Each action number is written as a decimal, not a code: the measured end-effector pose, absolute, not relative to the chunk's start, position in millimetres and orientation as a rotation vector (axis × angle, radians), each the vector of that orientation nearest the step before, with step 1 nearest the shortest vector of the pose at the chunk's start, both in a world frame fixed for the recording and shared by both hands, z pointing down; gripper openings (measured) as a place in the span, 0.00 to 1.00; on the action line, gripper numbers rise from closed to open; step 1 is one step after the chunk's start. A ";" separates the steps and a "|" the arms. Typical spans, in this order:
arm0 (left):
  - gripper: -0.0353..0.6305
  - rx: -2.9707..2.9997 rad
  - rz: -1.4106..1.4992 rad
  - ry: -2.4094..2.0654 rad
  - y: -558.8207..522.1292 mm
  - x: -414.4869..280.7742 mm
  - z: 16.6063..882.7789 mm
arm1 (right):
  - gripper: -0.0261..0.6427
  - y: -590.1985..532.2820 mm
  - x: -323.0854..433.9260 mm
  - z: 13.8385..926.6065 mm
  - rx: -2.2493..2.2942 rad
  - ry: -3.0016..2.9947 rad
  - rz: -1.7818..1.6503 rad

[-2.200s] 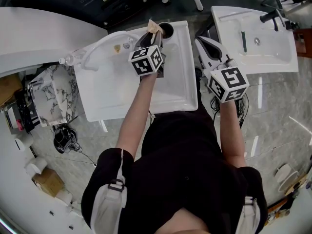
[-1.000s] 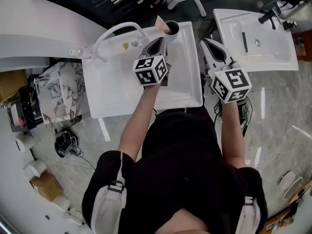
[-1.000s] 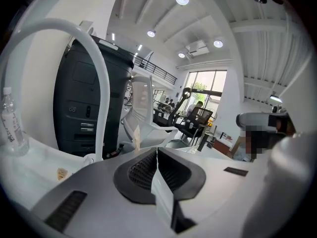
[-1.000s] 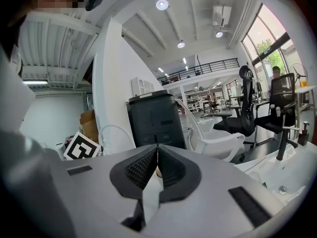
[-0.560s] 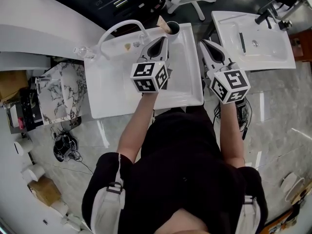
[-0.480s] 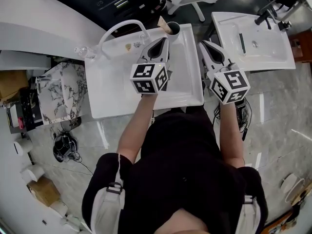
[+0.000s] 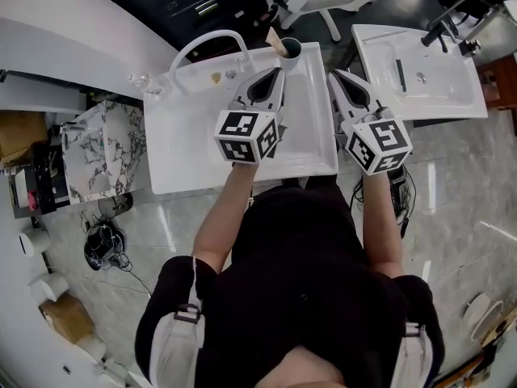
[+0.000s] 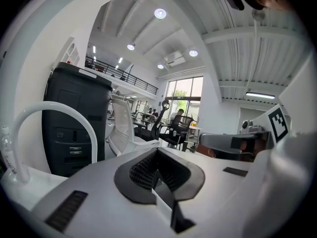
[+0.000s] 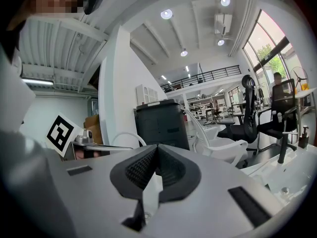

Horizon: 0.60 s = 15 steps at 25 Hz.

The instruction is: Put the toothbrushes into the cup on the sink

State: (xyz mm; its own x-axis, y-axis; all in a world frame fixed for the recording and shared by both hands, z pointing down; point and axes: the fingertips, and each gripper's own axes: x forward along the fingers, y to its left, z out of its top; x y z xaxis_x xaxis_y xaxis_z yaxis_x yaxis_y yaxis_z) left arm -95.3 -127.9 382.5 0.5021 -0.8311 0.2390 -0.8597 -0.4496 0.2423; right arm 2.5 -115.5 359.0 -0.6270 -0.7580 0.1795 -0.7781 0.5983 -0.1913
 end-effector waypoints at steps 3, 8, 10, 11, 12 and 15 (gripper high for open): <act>0.07 2.422 0.115 -1.418 -125.2 -97.1 379.8 | 0.08 -113.8 1.7 352.2 1.327 -2.738 0.354; 0.07 2.425 0.107 -1.424 -122.2 -98.2 375.5 | 0.08 -111.3 1.0 347.8 1.319 -2.738 0.337; 0.07 2.426 0.109 -1.424 -122.9 -98.2 375.5 | 0.08 -111.7 -0.2 348.3 1.314 -2.738 0.335; 0.07 2.427 0.110 -1.424 -123.3 -98.1 375.7 | 0.08 -111.9 -0.8 348.8 1.312 -2.737 0.335; 0.07 2.427 0.111 -1.423 -123.6 -98.0 375.9 | 0.08 -112.0 -1.2 349.4 1.309 -2.736 0.335; 0.07 2.428 0.112 -1.423 -122.7 -97.4 375.9 | 0.08 -110.2 -1.4 350.1 1.306 -2.733 0.334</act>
